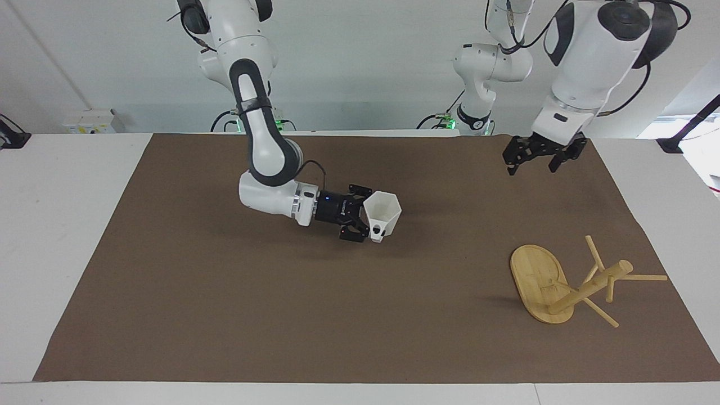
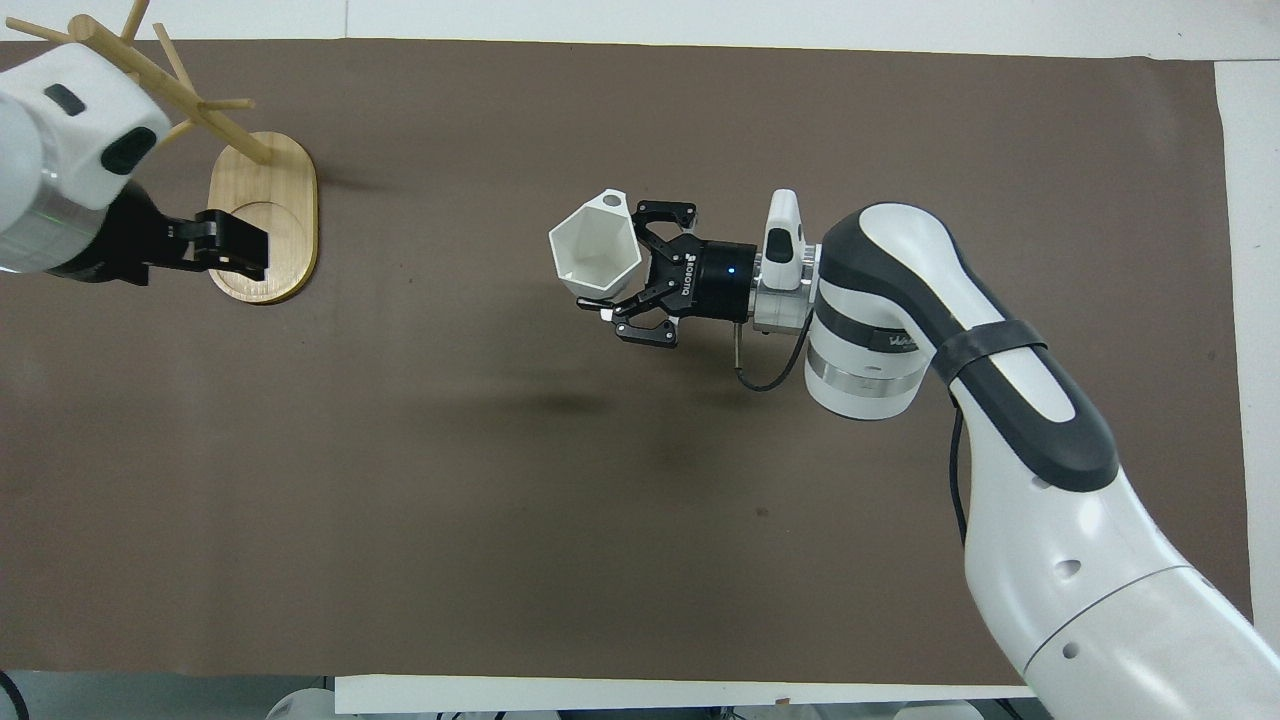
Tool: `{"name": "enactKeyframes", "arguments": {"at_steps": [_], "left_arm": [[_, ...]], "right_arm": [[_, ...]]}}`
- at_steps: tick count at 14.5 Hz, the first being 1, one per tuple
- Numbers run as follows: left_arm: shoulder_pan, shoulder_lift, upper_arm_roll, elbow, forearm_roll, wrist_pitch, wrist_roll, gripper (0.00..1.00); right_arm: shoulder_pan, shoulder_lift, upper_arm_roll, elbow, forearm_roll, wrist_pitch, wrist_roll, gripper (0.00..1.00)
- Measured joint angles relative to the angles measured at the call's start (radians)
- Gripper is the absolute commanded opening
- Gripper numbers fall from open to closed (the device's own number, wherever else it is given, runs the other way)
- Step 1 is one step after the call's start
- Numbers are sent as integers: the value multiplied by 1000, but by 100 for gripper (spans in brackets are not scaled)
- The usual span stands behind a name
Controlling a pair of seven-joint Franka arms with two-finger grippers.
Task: Hang cup on rack
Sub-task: 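Lift the cup with the right gripper while the left gripper approaches, then grasp the cup with the left gripper while the right gripper releases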
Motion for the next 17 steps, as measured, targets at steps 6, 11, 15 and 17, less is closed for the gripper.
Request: {"name": "enactKeyframes", "arguments": {"at_steps": [6,11,15,17], "left_arm": [[-132,44,-1,-13,-8,126,-243,100],[-166,88,-1,-5,-31,160,-282,99],[-174,105,-1,-6,-90,189,-284,94],[-175,117,-1,-8,-104,201,-284,83]], "right_arm": [[124,-30,0,16,66,171,29,42],[133,-30,-2,16,68,178,28,43],[135,-30,-3,16,68,188,28,43],[141,-30,-3,16,68,198,28,43]]}}
